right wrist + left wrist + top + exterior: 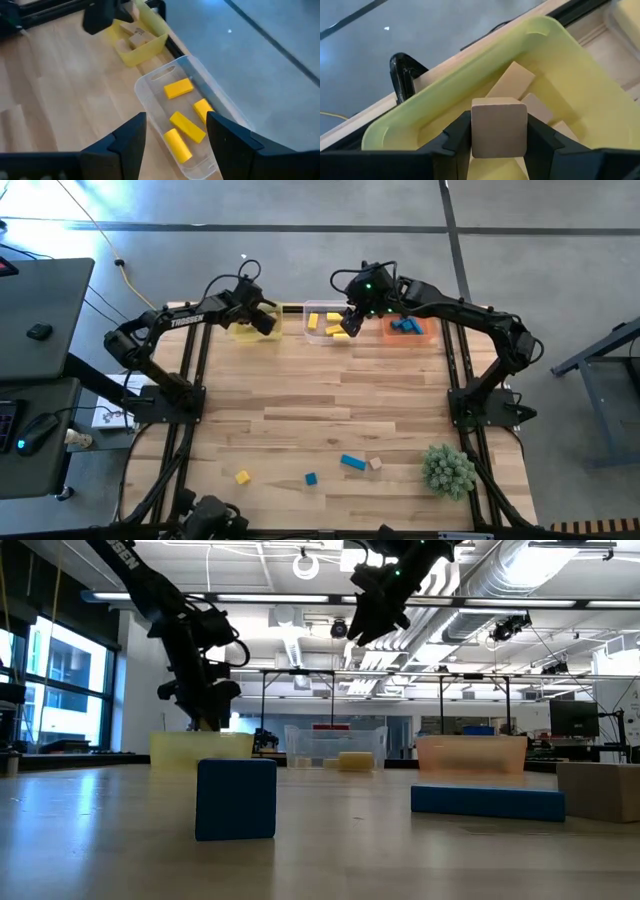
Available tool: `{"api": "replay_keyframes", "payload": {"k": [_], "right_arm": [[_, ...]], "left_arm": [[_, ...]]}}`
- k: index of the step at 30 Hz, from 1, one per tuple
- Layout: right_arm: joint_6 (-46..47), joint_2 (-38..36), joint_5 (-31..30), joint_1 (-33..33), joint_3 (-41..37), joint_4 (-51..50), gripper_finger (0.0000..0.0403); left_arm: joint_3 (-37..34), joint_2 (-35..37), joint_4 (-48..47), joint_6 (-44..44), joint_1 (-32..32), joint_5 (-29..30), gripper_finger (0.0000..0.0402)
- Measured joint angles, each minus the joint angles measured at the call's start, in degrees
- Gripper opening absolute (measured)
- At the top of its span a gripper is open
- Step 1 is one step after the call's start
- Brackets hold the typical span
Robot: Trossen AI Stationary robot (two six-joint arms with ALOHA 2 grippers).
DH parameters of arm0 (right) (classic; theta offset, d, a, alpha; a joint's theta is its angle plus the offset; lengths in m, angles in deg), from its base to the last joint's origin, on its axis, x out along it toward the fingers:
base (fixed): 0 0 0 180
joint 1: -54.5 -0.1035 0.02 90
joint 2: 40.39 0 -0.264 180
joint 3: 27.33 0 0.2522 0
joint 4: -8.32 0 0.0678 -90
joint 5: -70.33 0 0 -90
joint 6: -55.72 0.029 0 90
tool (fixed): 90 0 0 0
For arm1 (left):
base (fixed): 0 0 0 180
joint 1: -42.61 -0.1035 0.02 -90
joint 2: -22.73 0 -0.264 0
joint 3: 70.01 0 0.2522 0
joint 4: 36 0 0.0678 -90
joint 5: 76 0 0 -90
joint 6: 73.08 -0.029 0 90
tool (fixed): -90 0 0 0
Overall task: Sort & place blocks by color
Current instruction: Put the left brown block into the yellow bin, then put the right blue block into the orange bin
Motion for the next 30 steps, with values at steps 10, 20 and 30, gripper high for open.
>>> {"api": "replay_keyframes", "payload": {"k": [10,20,30], "right_arm": [[7.1,0.0,6.6,-1.8,0.0,-1.4,0.0194],[16.4,0.0,6.0,-9.2,0.0,-1.4,0.0204],[27.2,0.0,5.0,-19.7,0.0,-5.0,0.0205]], "left_arm": [[0.0,0.0,0.3,-0.3,-1.1,-2.4,0.0154],[0.0,0.0,-0.2,-4.6,-1.6,-5.0,0.0176],[0.0,6.8,-3.2,-9.4,-0.5,-8.8,0.0177]]}}
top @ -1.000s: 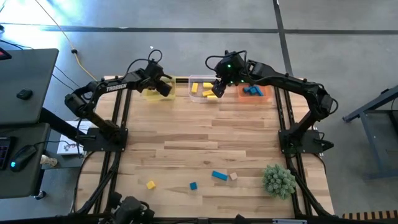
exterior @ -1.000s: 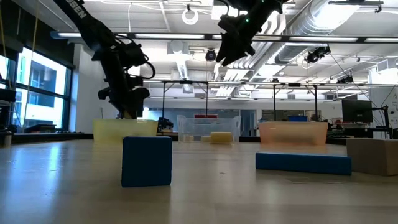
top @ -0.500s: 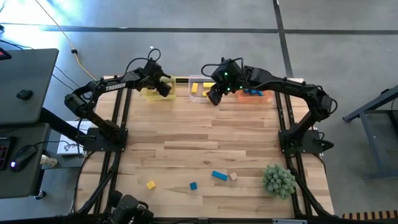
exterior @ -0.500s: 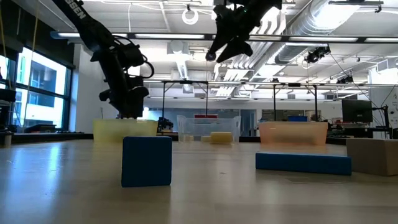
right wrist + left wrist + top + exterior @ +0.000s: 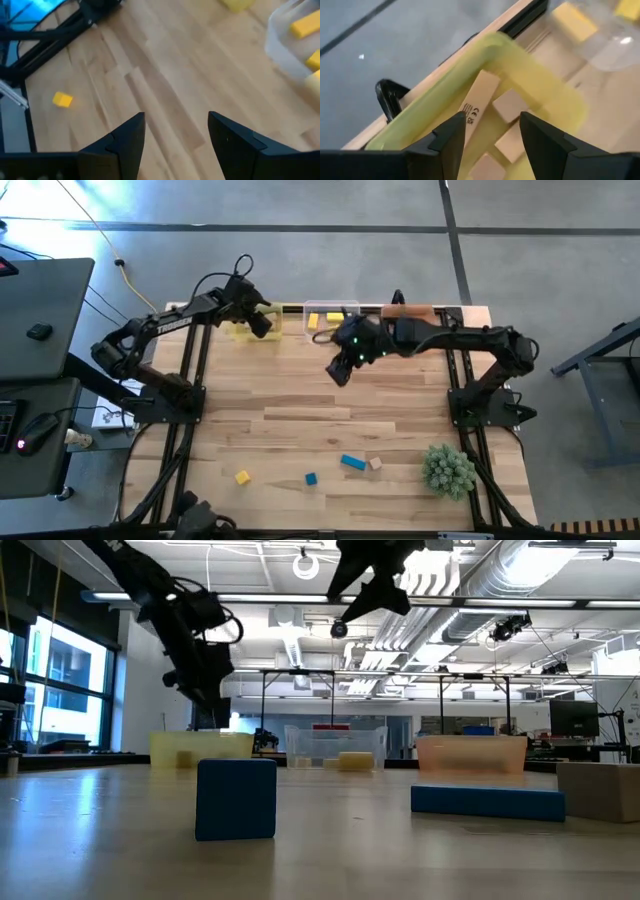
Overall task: Sort & place blocks by color
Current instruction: Put the right blue block into the orange bin
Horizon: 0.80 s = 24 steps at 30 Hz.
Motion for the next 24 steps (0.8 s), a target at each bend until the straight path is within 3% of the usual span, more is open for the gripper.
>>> {"api": "replay_keyframes", "payload": {"k": [11,19,24], "right_arm": [[8.6,1.1,-3.7,-11.0,0.0,-6.7,0.0208],[13.5,6.1,-3.5,-16.4,0.0,-10.4,0.0252],[14.0,9.7,-2.7,-19.8,0.0,-10.5,0.0257]], "left_arm": [[0.0,9.3,-7.6,1.3,6.4,-5.0,0.0177],[0.0,11.5,-12.4,2.4,12.6,-5.0,0.0175],[0.0,11.5,-13.9,3.9,15.6,-4.9,0.0175]]}}
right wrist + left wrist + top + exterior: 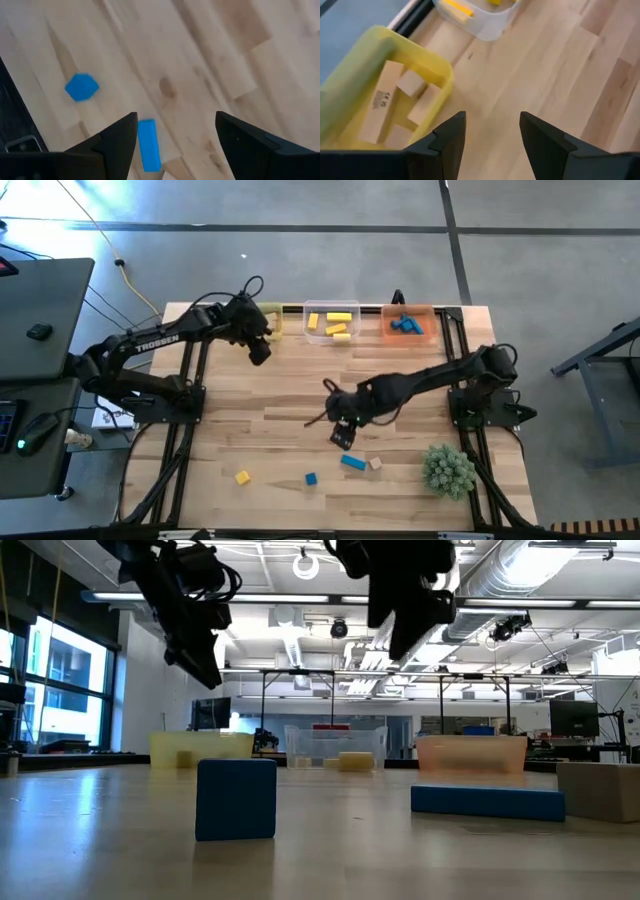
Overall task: Sort & place blocks by color
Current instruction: Put the right blue block into the orange bin
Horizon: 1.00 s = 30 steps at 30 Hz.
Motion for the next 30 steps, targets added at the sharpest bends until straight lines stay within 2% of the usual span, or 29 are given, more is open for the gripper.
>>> {"api": "replay_keyframes", "payload": {"k": [14,30], "right_arm": [[3.7,9.2,3.9,-7.5,0.0,0.1,0.0256],[9.1,16.1,4.1,-12.6,0.0,0.1,0.0256]], "left_arm": [[0.0,0.0,-3.9,3.0,7.9,-0.6,0.0175],[0.0,0.0,-3.9,4.0,9.1,-0.6,0.0175]]}}
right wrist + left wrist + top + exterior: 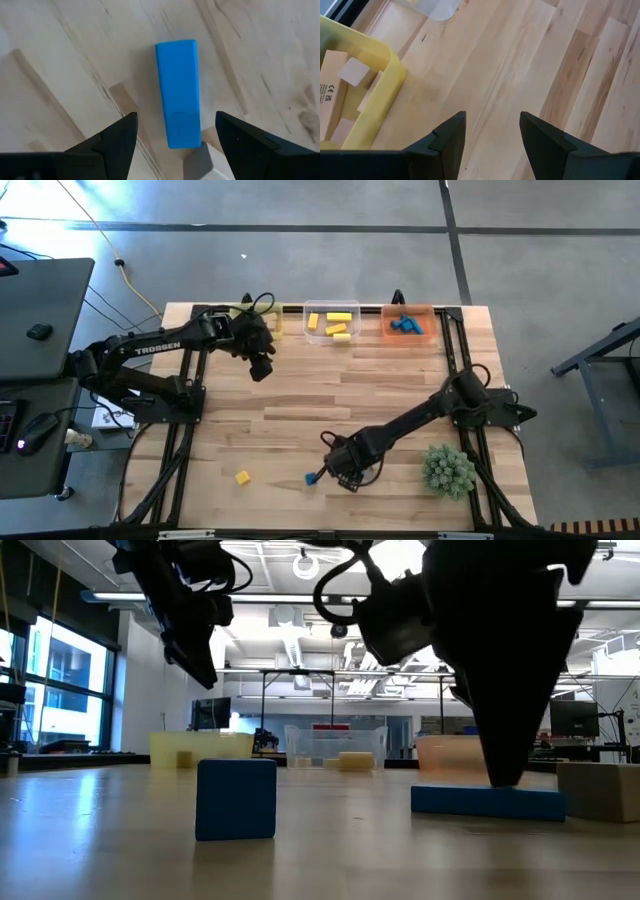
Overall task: Sort & place blocks by color
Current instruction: Put the right blue block into the orange bin
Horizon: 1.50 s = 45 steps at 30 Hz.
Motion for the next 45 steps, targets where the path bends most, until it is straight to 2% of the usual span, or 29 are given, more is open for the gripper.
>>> {"api": "replay_keyframes", "payload": {"k": [4,7,10,16,25,29,36,45], "right_arm": [[2.4,1.0,-0.1,-0.5,0.0,-0.1,0.0253],[3.3,1.6,-0.4,-0.5,0.0,-0.1,0.0232],[5.3,2.2,-0.4,-0.5,0.0,-0.2,0.0189],[6.8,2.3,0.2,0.1,0.1,-0.6,0.0071],[2.4,2.4,1.0,2.1,0.8,-0.7,0.0069],[-2.0,2.5,-1.5,4.1,2.5,-1.3,0.0069],[-11.9,2.5,-6.6,8.9,6.7,-8.3,0.0069],[-28.5,2.4,-16.8,16.8,12.3,-19.3,0.0069]], "left_arm": [[0.0,0.0,0.0,0.0,0.0,0.0,0.0175],[0.0,0.0,0.0,0.0,0.0,0.0,0.0175],[0.0,0.0,0.0,0.0,0.0,0.0,0.0175],[0.0,0.0,0.2,0.0,0.0,0.0,0.0175],[0.0,0.0,0.2,0.0,0.0,0.0,0.0175],[0.0,0.0,0.2,0.5,0.0,0.0,0.0175],[0.0,0.0,0.2,0.5,0.0,0.0,0.0175],[0.0,0.0,0.2,0.5,0.0,0.0,0.0175]]}}
